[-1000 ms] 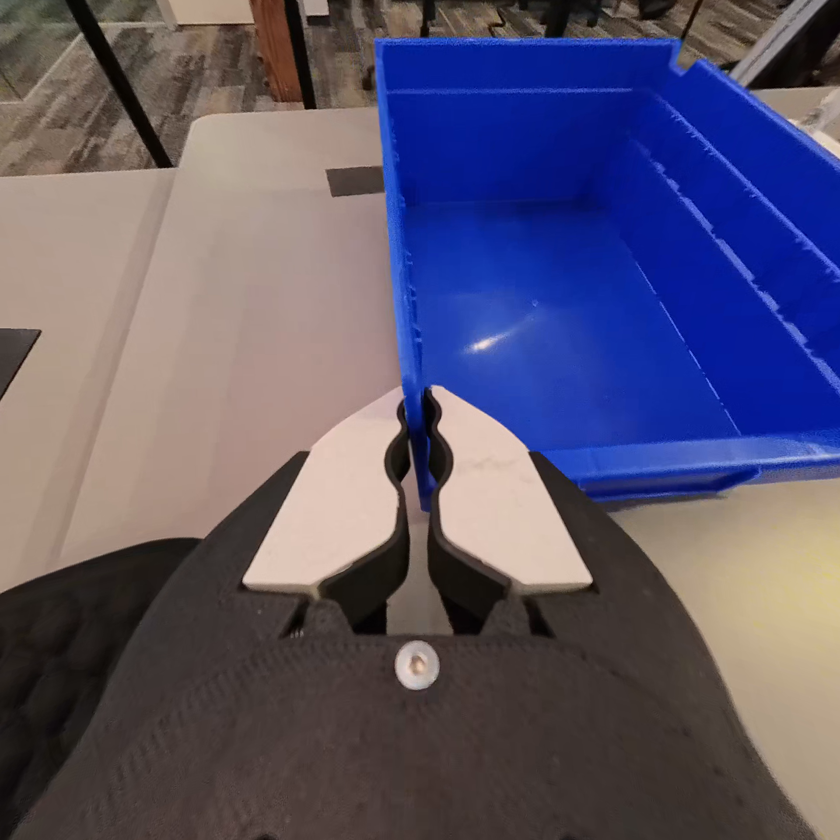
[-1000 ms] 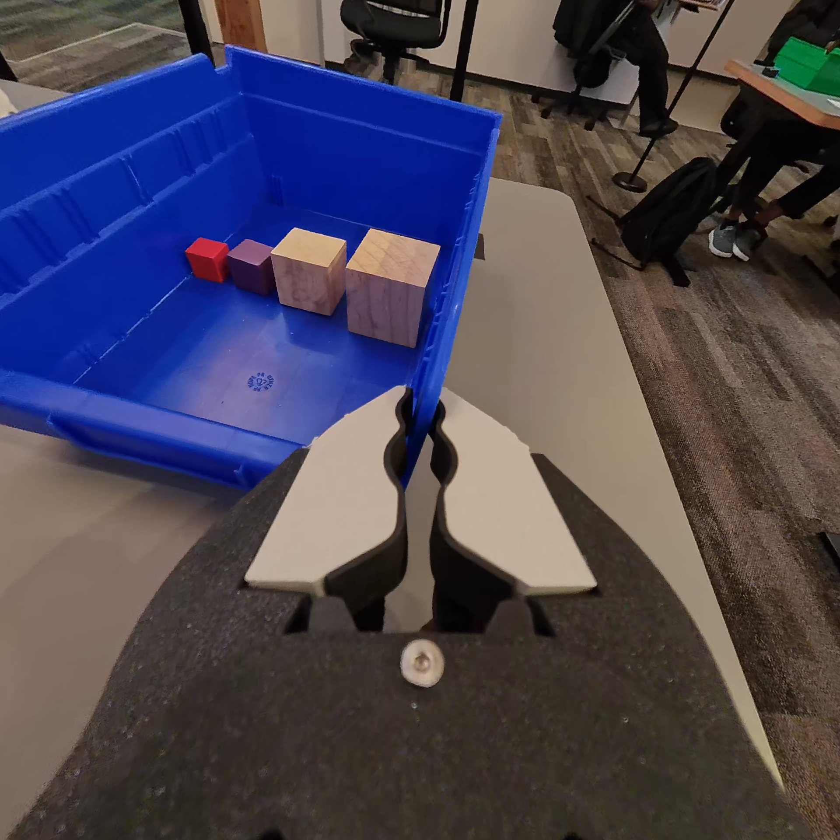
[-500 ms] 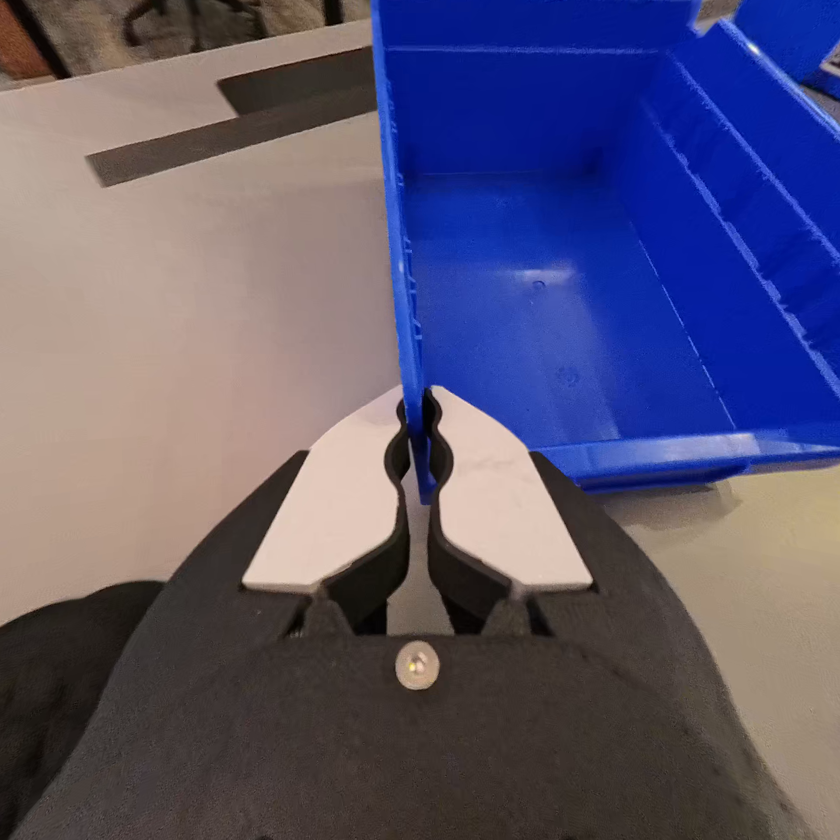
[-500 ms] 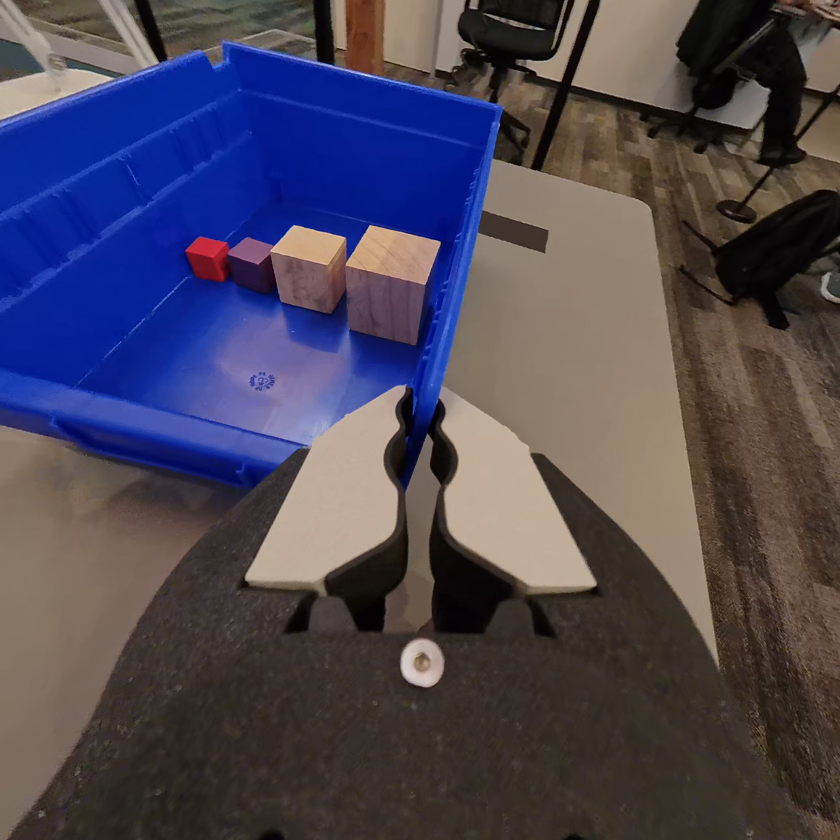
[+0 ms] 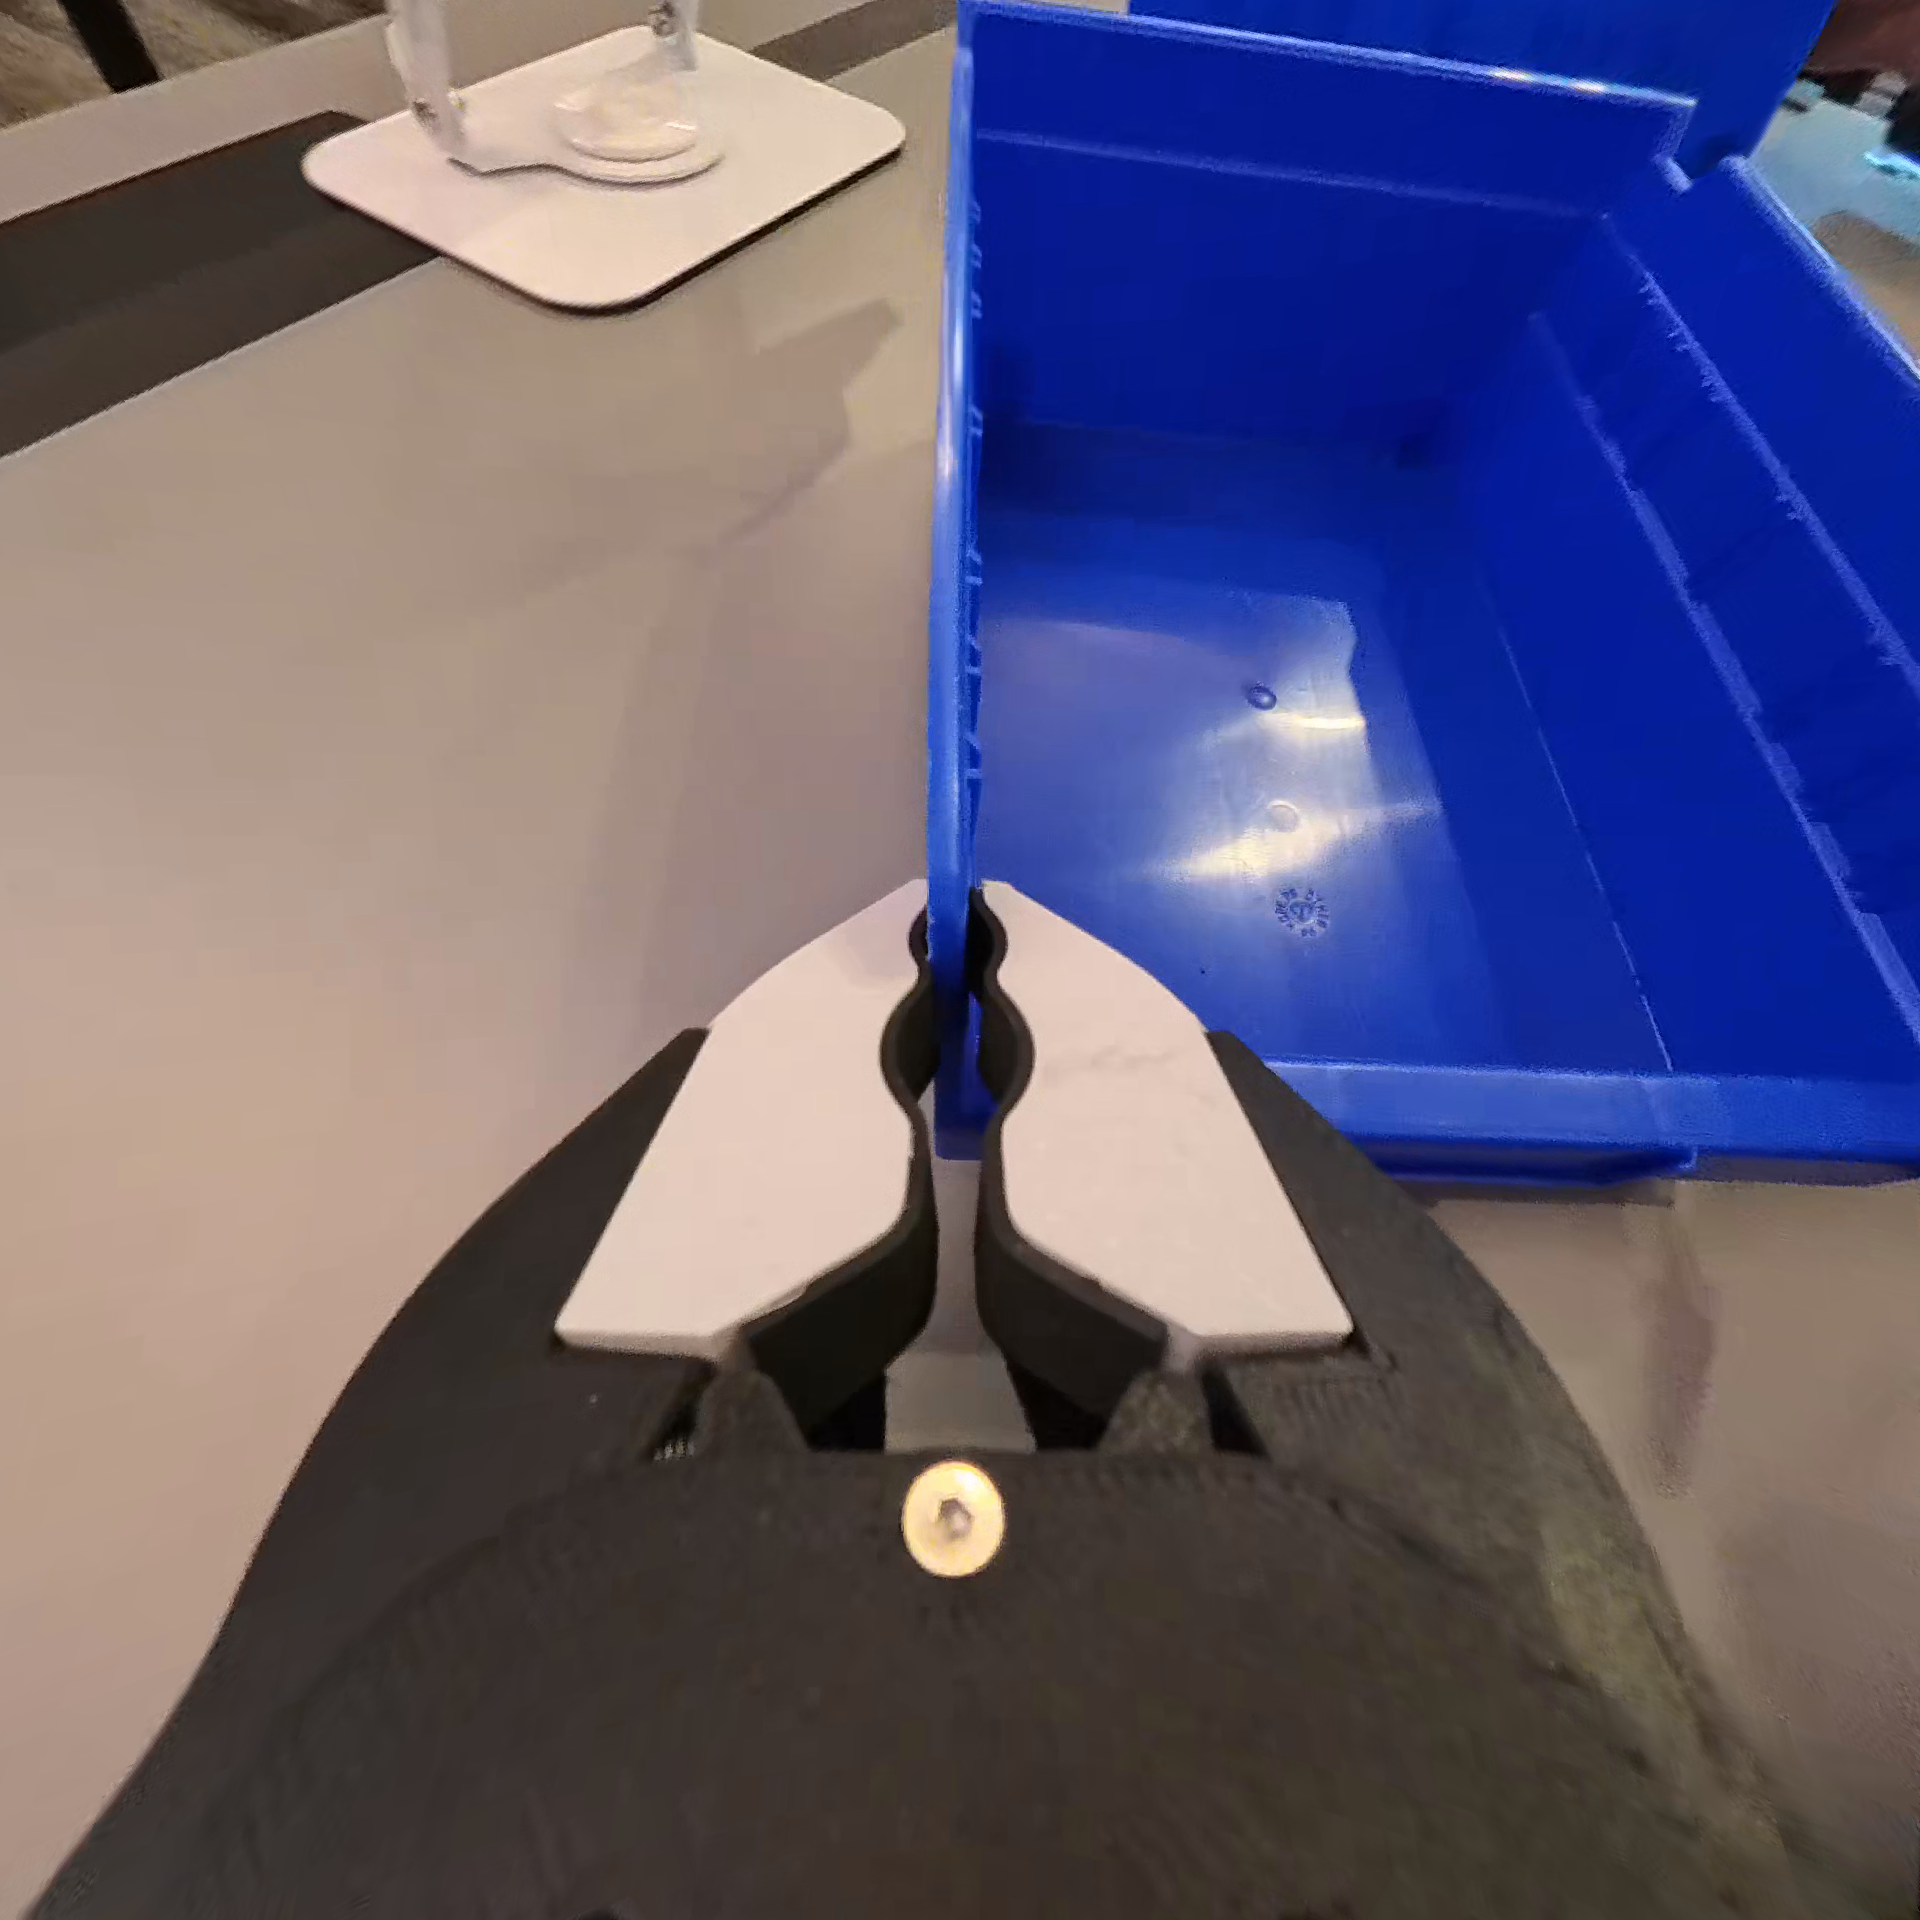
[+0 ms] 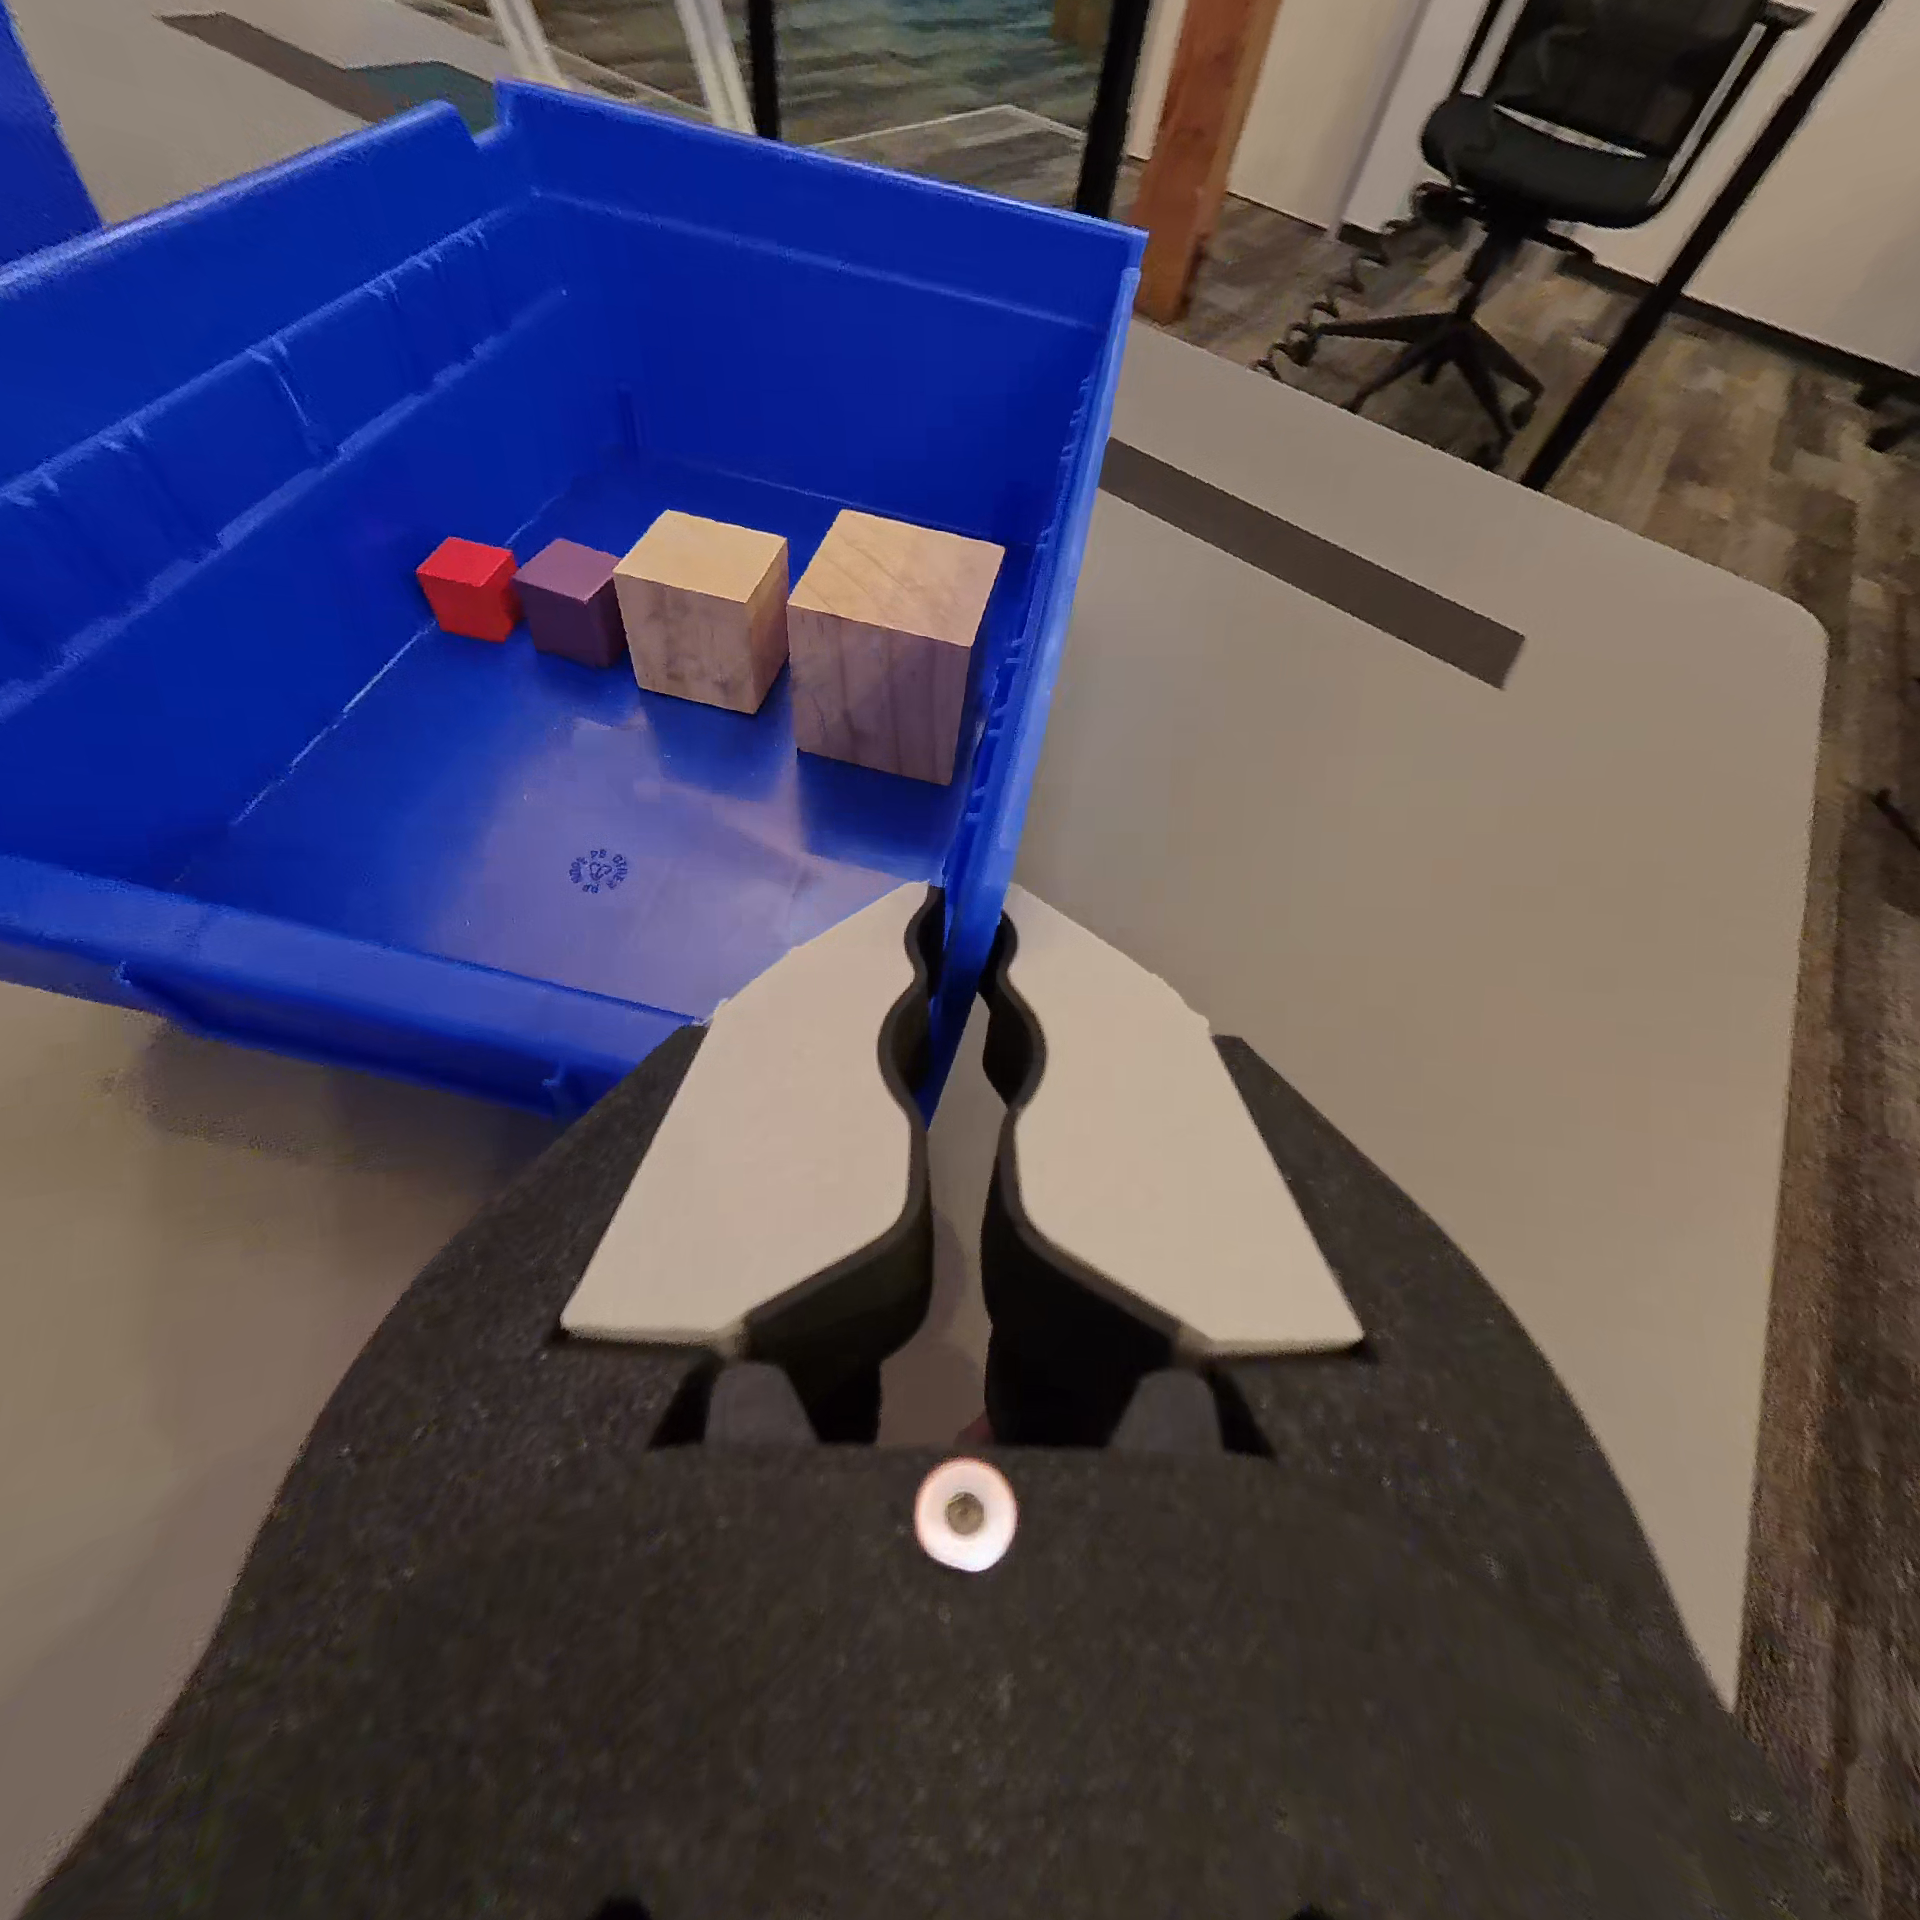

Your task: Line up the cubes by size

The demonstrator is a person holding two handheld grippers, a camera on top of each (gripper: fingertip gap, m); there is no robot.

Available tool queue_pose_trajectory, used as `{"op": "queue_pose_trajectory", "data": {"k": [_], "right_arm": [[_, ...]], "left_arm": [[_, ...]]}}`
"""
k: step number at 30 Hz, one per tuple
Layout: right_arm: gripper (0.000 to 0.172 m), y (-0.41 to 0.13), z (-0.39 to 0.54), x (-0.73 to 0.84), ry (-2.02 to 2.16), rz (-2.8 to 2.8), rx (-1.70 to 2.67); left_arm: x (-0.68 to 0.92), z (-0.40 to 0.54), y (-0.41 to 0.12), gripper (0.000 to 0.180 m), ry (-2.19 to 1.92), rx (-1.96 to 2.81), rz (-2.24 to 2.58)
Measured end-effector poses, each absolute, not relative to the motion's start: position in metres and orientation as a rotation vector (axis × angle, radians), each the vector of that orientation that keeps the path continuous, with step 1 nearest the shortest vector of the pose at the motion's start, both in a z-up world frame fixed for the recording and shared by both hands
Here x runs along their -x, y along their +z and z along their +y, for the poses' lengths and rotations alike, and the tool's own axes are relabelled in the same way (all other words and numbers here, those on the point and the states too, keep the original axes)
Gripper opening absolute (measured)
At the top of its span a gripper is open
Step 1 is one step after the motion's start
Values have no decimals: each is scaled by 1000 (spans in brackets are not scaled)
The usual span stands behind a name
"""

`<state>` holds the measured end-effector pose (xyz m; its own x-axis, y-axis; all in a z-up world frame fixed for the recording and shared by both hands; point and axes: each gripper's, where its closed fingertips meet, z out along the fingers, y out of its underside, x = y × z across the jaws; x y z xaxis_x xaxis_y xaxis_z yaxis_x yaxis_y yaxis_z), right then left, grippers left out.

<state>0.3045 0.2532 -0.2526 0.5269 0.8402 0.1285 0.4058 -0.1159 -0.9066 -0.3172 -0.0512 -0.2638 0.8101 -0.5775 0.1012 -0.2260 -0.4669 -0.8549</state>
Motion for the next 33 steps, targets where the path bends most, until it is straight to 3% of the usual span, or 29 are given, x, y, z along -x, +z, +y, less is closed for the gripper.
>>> {"op": "queue_pose_trajectory", "data": {"k": [33], "right_arm": [[3,-254,277,-132,861,-1543,1513]], "left_arm": [[180,-29,-264,2,-733,1954,1124]]}}
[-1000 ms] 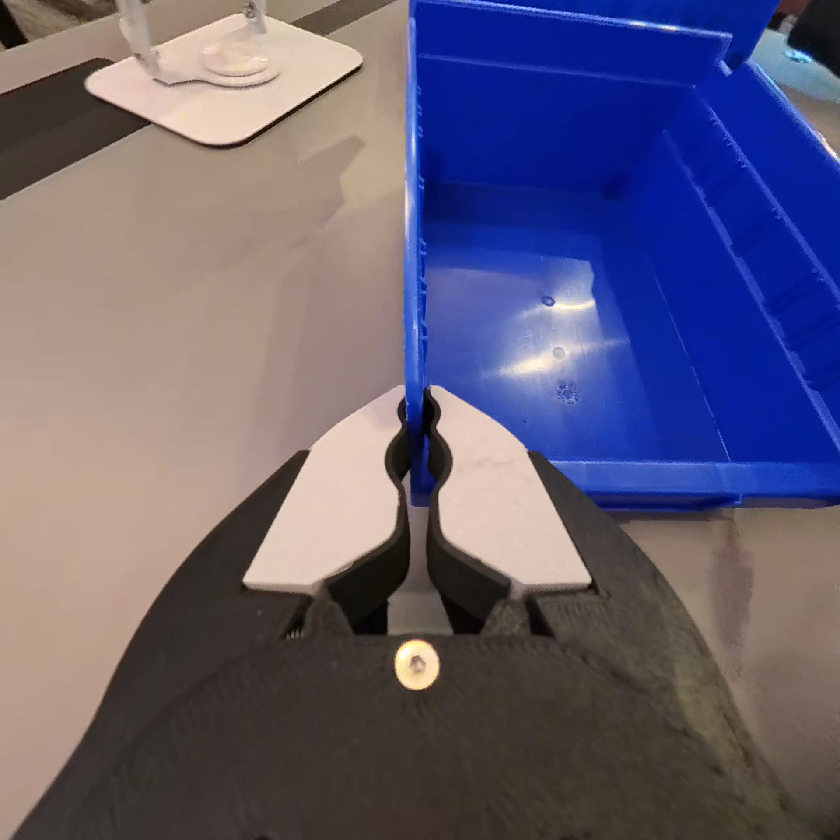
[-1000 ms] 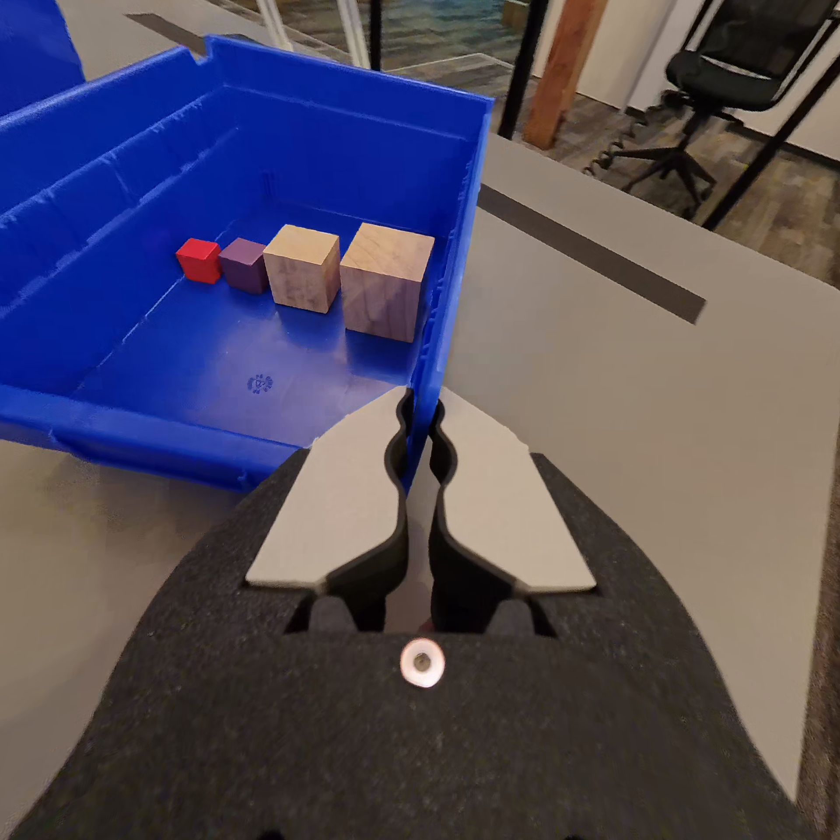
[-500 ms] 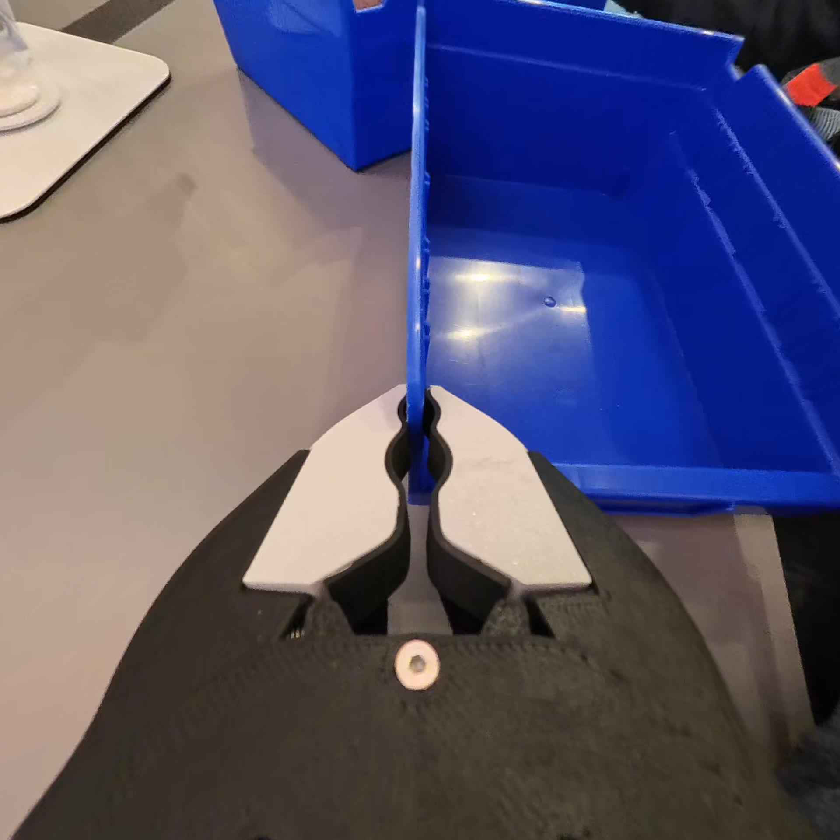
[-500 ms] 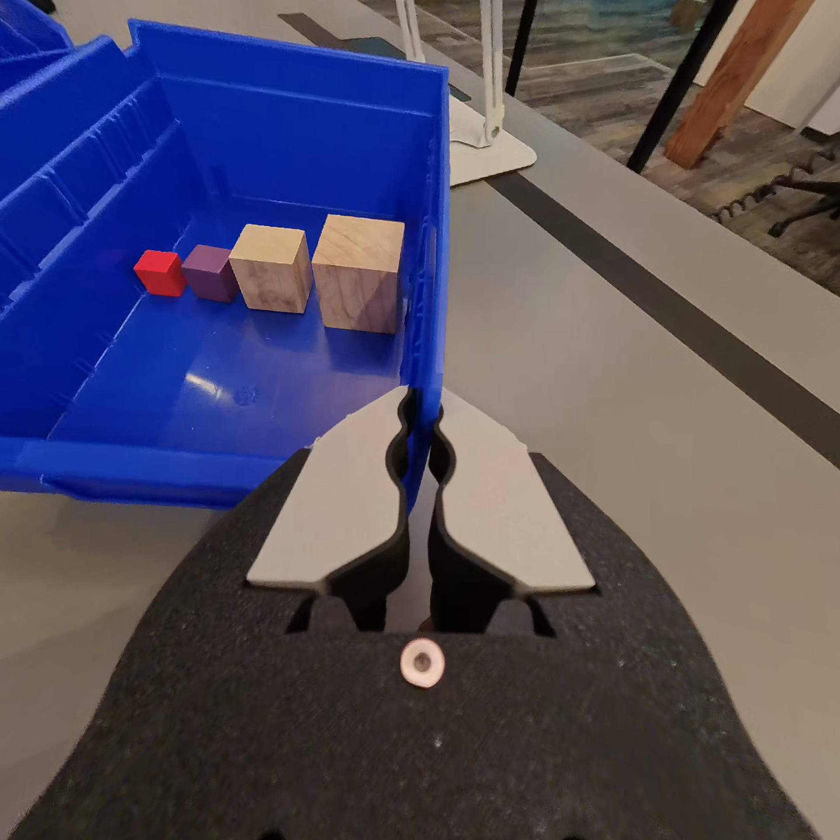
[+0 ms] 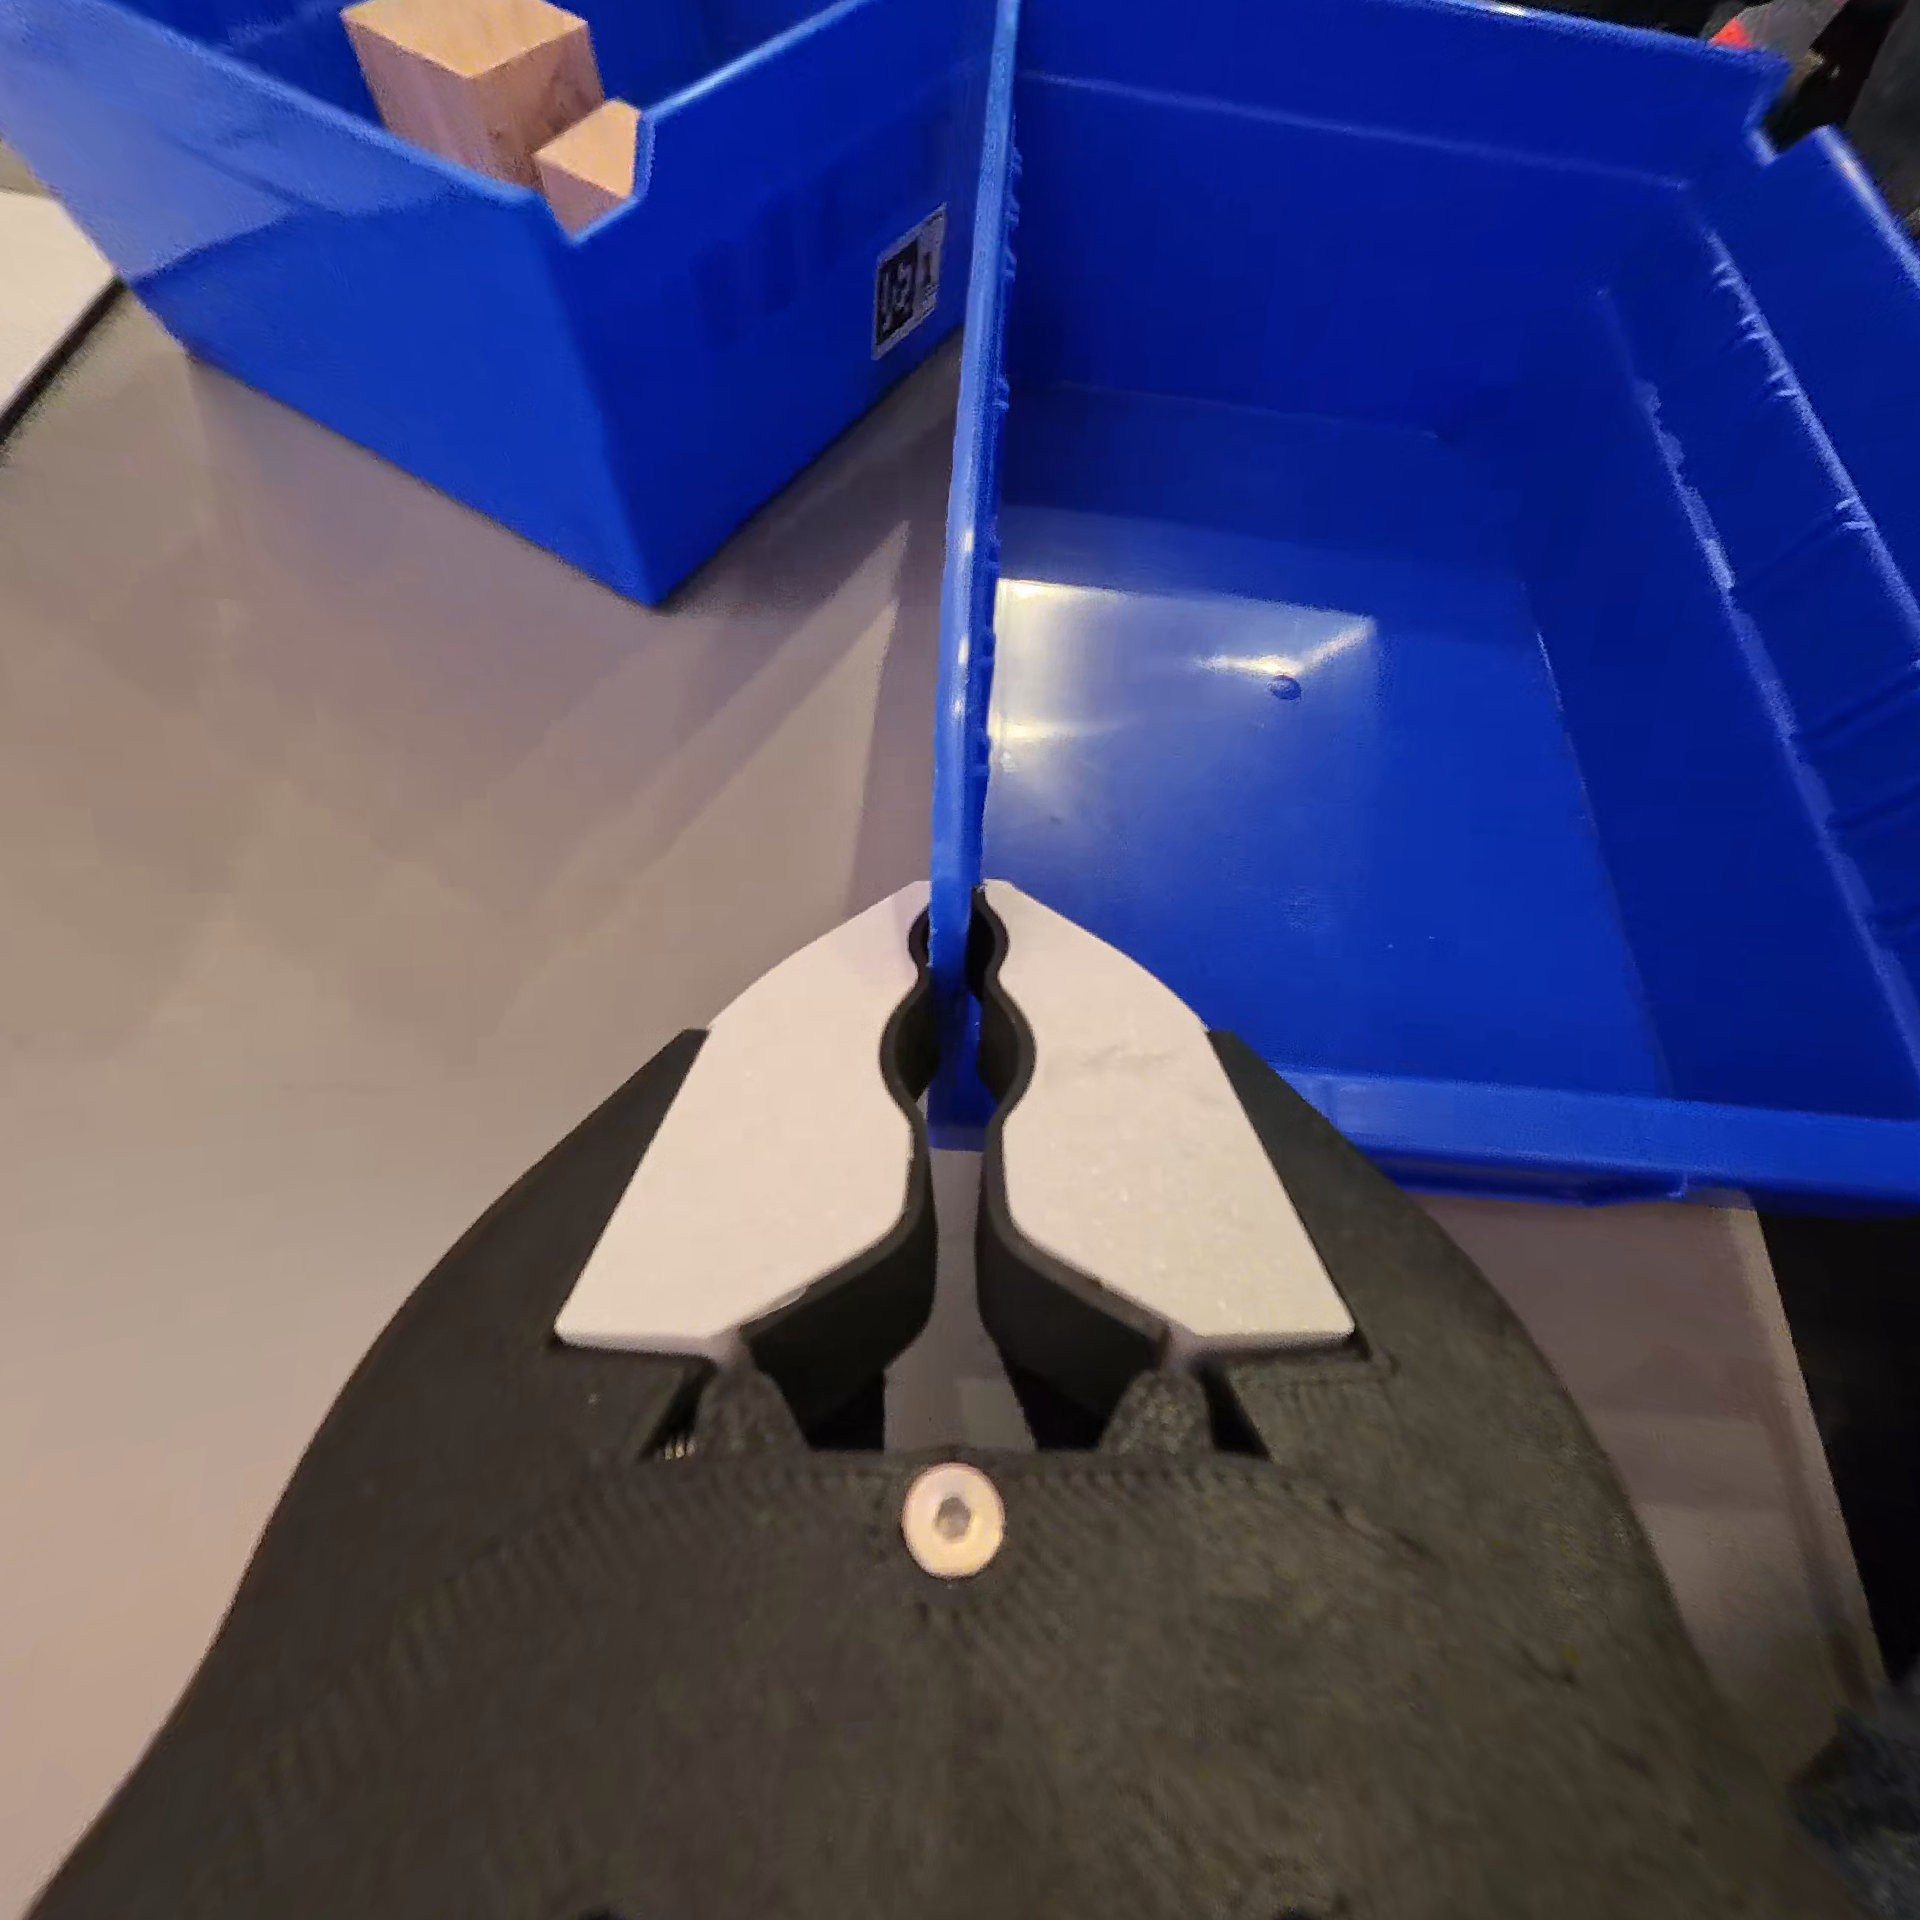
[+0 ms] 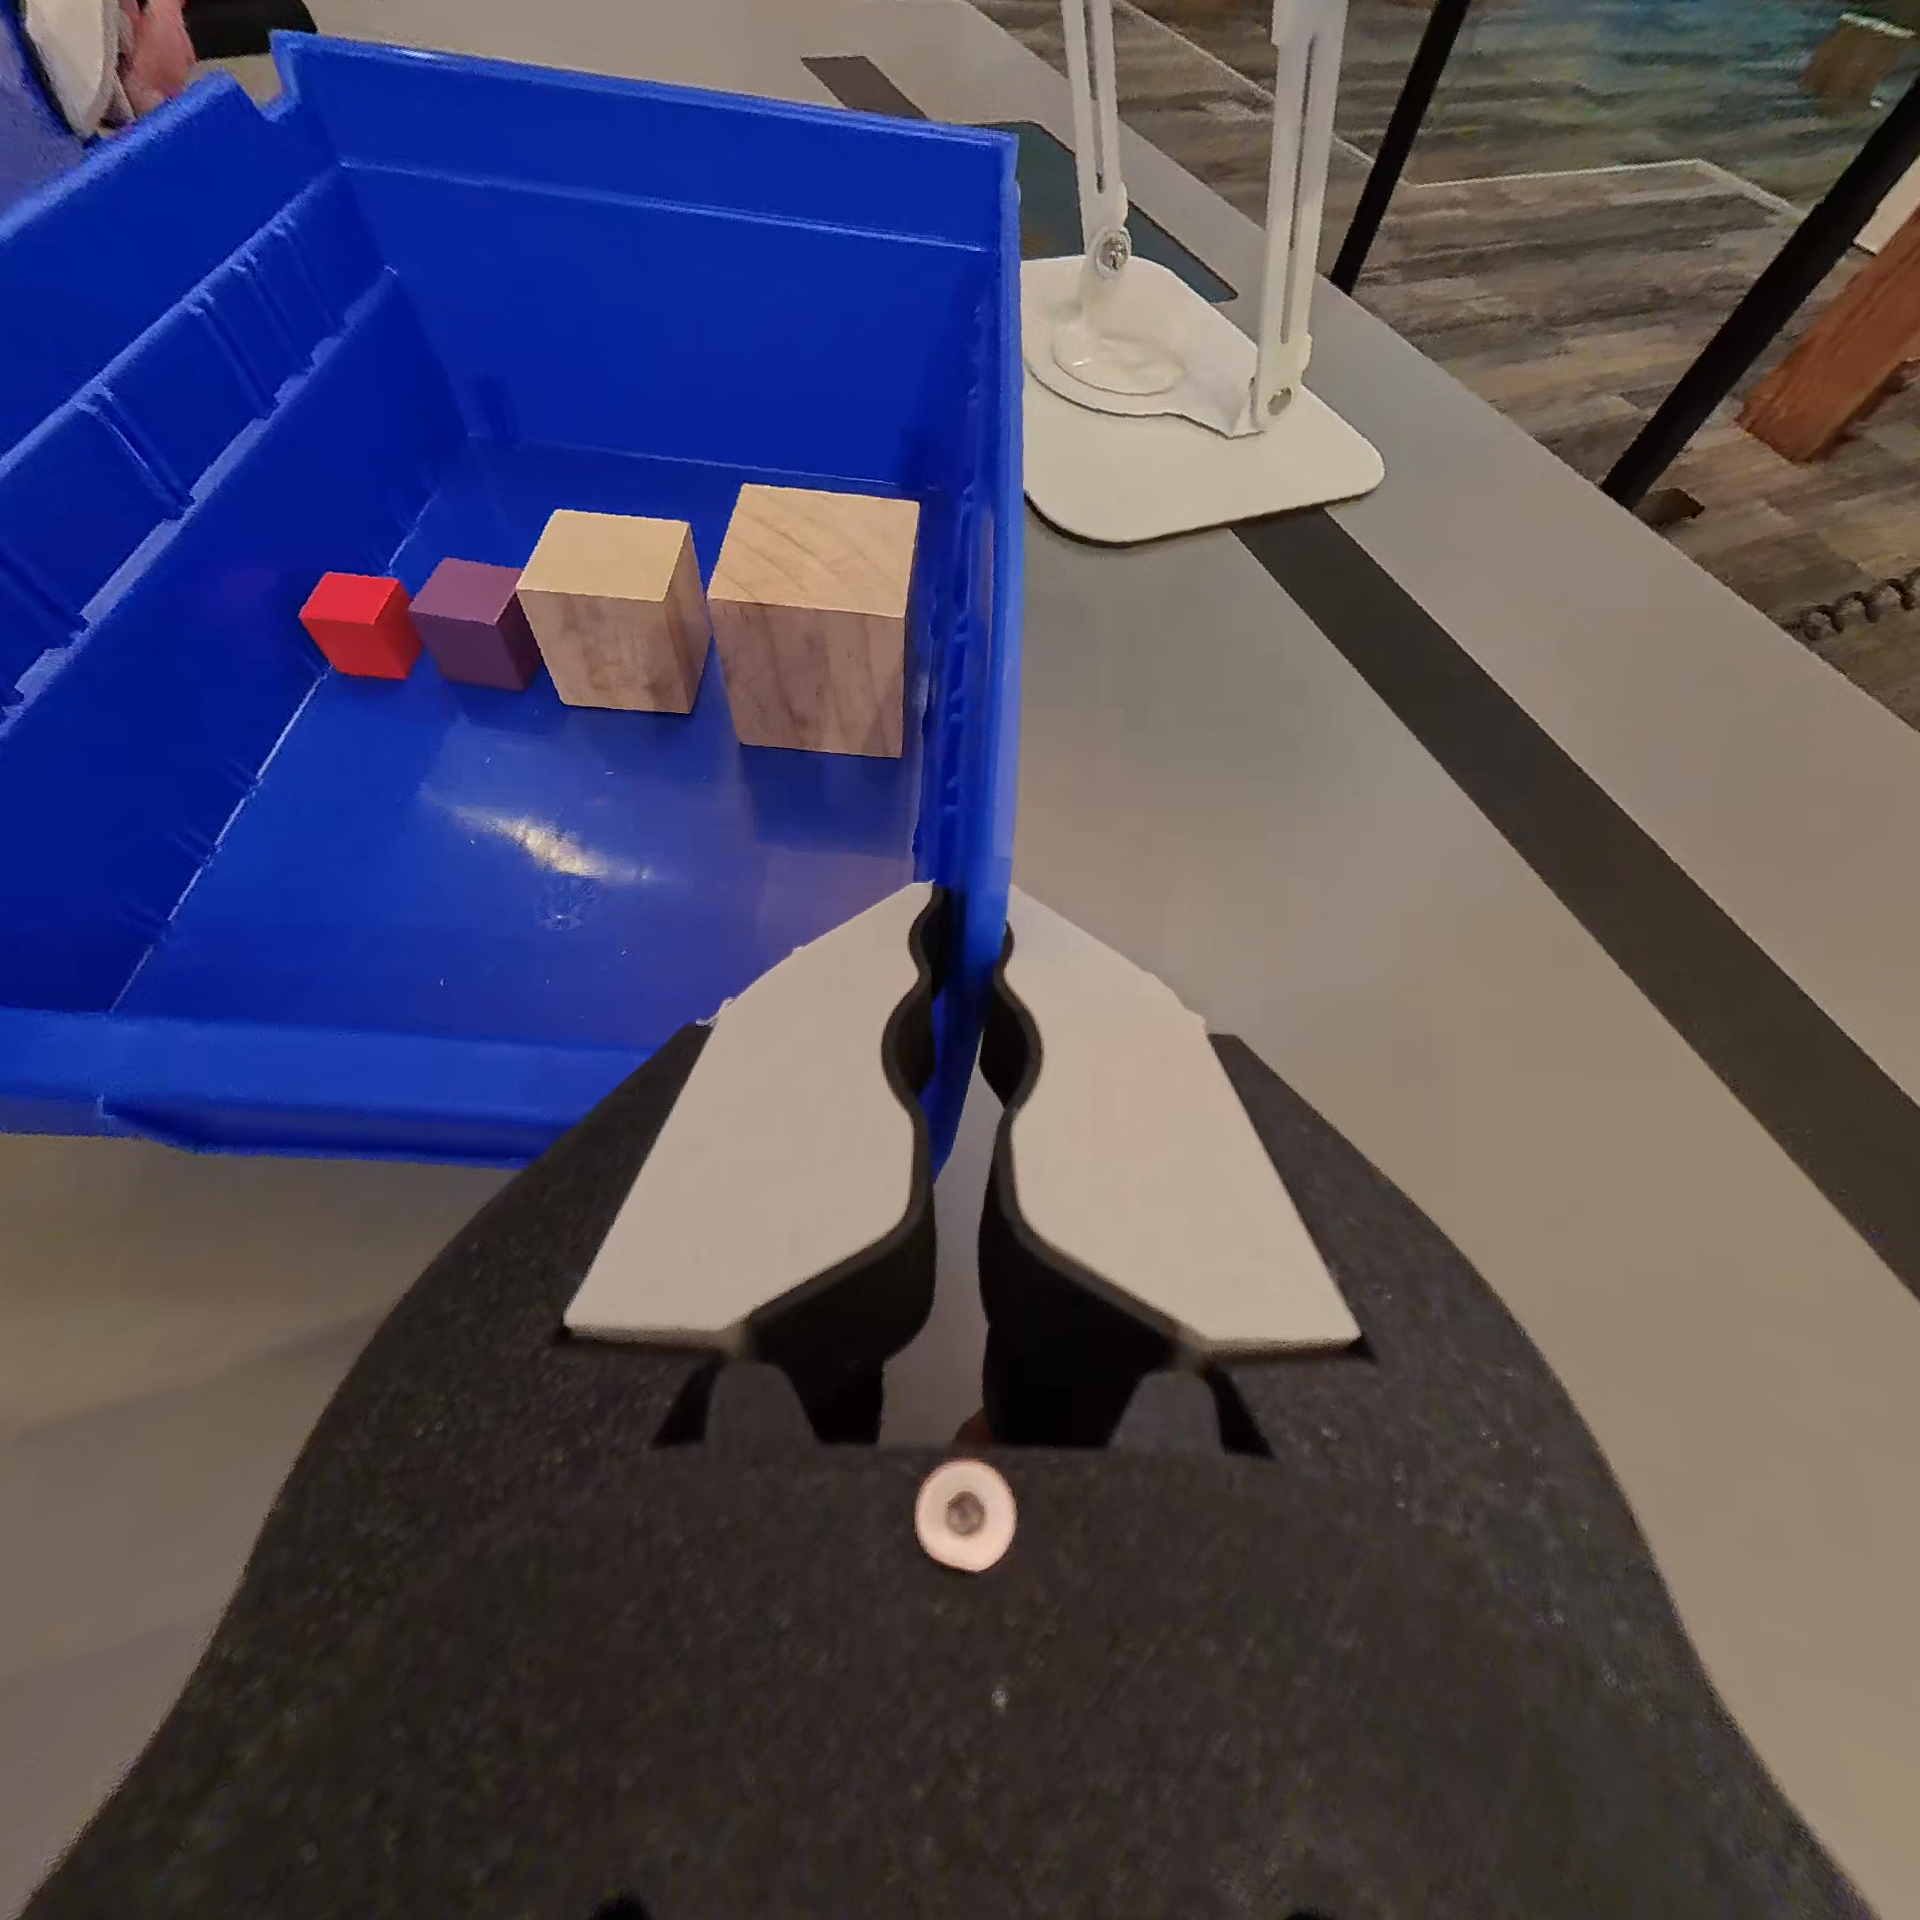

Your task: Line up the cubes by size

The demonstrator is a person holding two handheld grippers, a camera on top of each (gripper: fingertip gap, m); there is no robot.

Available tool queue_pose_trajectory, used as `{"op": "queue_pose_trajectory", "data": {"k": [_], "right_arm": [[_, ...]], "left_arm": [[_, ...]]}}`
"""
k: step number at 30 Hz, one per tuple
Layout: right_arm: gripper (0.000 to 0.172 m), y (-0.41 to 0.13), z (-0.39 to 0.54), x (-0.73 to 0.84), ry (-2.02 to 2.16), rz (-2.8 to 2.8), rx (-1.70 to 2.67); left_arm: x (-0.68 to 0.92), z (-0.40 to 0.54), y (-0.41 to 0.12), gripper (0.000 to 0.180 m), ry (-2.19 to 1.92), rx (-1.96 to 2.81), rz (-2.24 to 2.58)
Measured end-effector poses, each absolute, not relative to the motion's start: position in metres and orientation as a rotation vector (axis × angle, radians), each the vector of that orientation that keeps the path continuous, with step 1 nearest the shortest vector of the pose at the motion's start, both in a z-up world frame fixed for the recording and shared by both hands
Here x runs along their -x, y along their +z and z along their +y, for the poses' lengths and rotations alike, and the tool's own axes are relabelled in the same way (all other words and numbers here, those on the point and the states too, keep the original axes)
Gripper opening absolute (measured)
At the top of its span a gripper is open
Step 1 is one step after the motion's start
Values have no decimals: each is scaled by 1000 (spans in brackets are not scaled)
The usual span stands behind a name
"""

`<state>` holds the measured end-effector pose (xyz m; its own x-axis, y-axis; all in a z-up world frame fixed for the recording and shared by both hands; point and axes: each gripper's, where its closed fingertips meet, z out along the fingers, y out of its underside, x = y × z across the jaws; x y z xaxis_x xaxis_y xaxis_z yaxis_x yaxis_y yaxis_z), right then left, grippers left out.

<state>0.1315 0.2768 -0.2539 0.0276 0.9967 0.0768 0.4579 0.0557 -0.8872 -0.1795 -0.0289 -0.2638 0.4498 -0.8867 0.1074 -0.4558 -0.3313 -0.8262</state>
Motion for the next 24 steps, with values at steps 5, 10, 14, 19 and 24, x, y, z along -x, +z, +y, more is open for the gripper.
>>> {"op": "queue_pose_trajectory", "data": {"k": [5,10,14,19,24], "right_arm": [[2,-254,280,-102,903,-1585,1476],[2,-254,277,-65,934,-1639,1439],[4,-254,273,-36,929,-1667,1420],[22,-248,266,-22,806,-1660,1423],[40,-219,263,-46,659,-1497,1542]], "left_arm": [[165,-22,-264,4,-721,1950,1158],[153,-14,-264,5,-706,1955,1167],[145,-6,-264,7,-701,1949,1160],[150,-2,-264,25,-664,1960,1100],[176,-5,-252,52,-661,1984,961]]}}
